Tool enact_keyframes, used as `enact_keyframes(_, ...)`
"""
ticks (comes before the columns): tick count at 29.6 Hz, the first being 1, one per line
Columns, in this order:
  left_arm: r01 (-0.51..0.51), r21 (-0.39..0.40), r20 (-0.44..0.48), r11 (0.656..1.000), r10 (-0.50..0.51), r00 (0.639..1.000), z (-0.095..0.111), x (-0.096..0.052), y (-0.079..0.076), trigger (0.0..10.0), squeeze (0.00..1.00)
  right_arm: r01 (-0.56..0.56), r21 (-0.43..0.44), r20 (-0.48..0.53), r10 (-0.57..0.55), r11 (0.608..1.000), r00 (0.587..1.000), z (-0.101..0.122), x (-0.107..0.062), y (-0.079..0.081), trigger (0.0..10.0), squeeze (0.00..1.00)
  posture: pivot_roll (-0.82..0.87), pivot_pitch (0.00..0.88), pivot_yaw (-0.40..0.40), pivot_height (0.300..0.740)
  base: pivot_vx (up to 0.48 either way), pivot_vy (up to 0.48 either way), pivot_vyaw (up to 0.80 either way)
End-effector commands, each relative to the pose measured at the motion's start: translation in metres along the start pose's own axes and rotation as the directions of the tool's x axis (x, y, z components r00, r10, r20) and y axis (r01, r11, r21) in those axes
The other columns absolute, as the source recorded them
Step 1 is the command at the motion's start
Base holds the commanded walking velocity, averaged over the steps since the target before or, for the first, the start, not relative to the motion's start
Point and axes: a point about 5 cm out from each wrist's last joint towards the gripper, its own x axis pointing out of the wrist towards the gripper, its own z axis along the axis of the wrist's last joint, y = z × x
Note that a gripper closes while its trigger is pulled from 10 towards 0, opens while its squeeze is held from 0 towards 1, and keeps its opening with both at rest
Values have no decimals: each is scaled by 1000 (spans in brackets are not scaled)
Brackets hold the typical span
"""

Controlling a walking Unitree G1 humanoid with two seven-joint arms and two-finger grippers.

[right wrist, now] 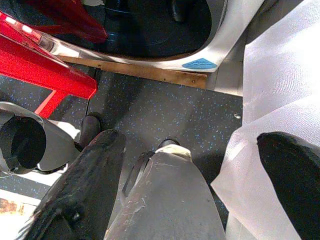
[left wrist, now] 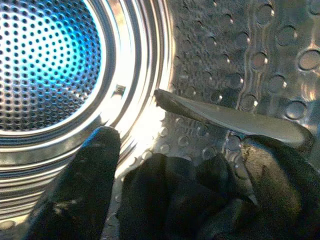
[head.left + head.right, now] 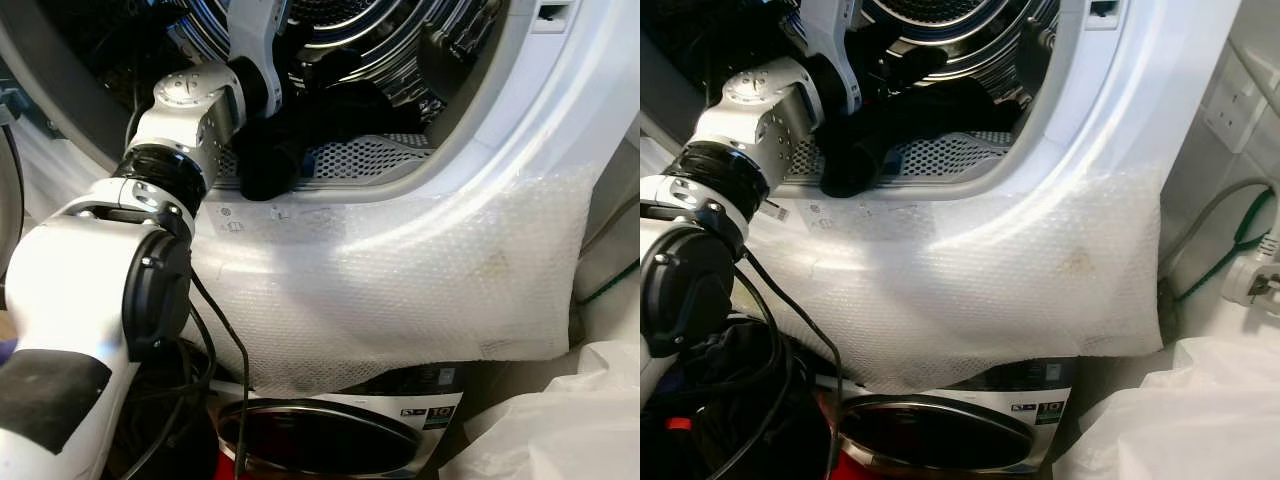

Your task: Clothes washing

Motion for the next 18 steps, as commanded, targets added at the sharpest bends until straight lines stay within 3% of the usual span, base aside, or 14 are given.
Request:
enact_keyframes(1, -25, 35, 23, 999, 24, 999, 20, -1, 7, 10000, 1000, -28, 15, -68, 28, 1000, 997, -17, -3, 11, 10000, 0, 38, 66, 87, 740, 0, 0, 0)
enact_keyframes(6, -9, 62, 34, 998, 7, 999, 29, 0, 7, 10000, 1000, -29, 22, -71, 30, 999, 997, -16, -3, 14, 10000, 0, 39, 58, 96, 740, 0, 0, 0)
enact_keyframes(11, 190, 34, 104, 981, -193, 976, 41, 0, -3, 10000, 1000, -32, 29, -75, 34, 999, 997, -15, -2, 18, 10000, 0, 50, 53, 98, 740, 0, 0, 0)
enact_keyframes(14, 306, 65, 134, 950, -312, 940, 43, -6, -6, 10000, 1000, -34, 30, -77, 36, 999, 996, -15, -2, 19, 10000, 0, 58, 46, 101, 740, 0, 0, 0)
enact_keyframes(18, 376, 111, 132, 920, -389, 912, 41, -16, -4, 10000, 1000, -35, 33, -76, 37, 999, 996, -12, -1, 20, 10000, 0, 66, 35, 100, 740, 0, 0, 0)
